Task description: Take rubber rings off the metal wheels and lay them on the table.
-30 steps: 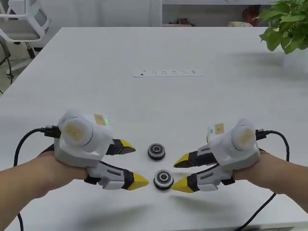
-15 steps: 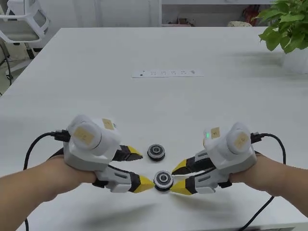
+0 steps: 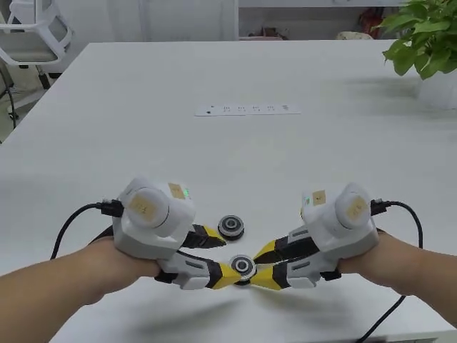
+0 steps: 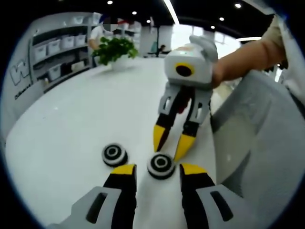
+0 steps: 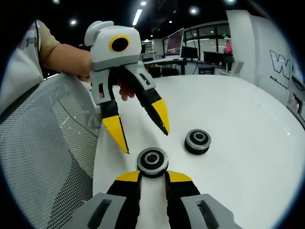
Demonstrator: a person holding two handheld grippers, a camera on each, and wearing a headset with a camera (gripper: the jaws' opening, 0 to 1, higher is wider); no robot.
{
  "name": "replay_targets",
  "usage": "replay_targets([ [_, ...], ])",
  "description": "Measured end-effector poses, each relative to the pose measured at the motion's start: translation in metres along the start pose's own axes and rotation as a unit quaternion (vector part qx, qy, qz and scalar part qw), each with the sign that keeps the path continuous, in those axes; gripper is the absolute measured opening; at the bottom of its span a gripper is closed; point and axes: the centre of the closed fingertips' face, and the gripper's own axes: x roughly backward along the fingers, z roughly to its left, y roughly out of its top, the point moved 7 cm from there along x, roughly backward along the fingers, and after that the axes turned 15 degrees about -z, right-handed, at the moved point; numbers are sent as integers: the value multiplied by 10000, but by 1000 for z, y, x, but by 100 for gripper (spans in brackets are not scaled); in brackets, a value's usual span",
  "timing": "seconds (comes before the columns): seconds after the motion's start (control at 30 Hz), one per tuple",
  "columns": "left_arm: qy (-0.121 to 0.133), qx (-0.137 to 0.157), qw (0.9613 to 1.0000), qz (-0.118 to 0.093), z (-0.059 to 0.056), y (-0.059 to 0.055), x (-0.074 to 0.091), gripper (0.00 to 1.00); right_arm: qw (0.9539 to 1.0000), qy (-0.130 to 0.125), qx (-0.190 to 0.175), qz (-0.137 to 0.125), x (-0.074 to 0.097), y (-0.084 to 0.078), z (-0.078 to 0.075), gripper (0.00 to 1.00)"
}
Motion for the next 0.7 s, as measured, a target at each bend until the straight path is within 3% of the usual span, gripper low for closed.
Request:
replay_targets([
  [0.3,-92,-18,9999,46,-5,-4,-9,29,10000,-22,-18,-13,1,-1,0,16],
  [0.7,-20,-185,9998,64,-5,-6,-15,17,10000,-45,-74,-45,2,-1,0,14],
])
